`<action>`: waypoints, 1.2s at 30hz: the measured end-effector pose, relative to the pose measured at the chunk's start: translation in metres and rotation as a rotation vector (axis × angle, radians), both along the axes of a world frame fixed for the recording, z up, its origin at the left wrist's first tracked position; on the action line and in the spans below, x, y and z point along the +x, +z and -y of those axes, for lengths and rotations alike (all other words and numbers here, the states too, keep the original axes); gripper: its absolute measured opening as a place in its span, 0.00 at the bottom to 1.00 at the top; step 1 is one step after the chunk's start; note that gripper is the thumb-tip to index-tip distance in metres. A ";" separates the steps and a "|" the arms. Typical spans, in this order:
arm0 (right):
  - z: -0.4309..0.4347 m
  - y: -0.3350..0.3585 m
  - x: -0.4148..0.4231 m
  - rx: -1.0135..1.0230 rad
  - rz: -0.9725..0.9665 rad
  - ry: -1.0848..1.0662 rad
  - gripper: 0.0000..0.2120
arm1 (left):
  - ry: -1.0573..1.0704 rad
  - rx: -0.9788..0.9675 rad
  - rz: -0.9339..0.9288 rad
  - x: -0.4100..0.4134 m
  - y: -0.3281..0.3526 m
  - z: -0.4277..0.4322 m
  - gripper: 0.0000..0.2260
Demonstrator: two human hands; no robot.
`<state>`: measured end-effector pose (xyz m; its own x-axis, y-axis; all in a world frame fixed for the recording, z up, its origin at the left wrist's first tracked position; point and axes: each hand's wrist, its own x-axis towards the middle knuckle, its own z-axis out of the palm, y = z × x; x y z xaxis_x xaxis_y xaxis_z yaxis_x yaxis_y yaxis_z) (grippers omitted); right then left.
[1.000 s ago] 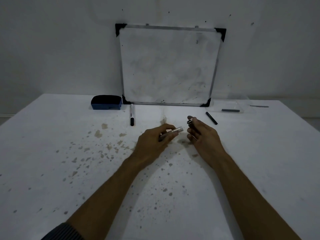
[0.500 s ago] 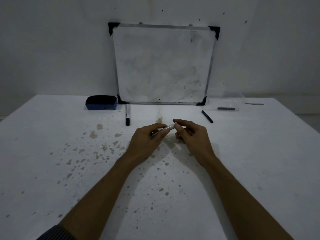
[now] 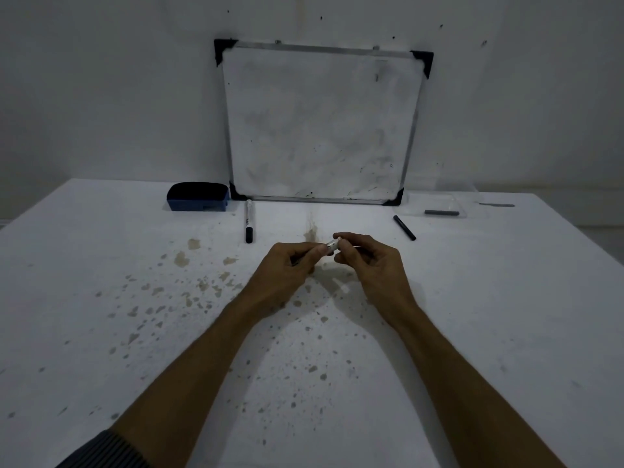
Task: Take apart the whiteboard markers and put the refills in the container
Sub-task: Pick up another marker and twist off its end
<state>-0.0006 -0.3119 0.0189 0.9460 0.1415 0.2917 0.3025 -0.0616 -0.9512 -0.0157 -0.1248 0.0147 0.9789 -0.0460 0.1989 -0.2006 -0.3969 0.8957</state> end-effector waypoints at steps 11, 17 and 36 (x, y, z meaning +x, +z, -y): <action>0.001 0.005 -0.001 -0.003 -0.108 0.046 0.17 | -0.021 -0.058 -0.078 0.000 0.002 0.002 0.15; -0.013 0.000 -0.011 -0.168 -0.077 -0.063 0.18 | 0.044 -0.369 -0.121 -0.004 0.017 -0.002 0.15; -0.064 0.022 0.031 -0.692 -0.024 -0.300 0.12 | 0.518 0.308 0.209 0.008 0.011 -0.078 0.18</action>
<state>0.0300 -0.2483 0.0404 0.9778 0.0199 0.2085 0.1579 -0.7240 -0.6715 -0.0074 -0.0470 0.0258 0.8315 0.3371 0.4416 -0.0719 -0.7228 0.6873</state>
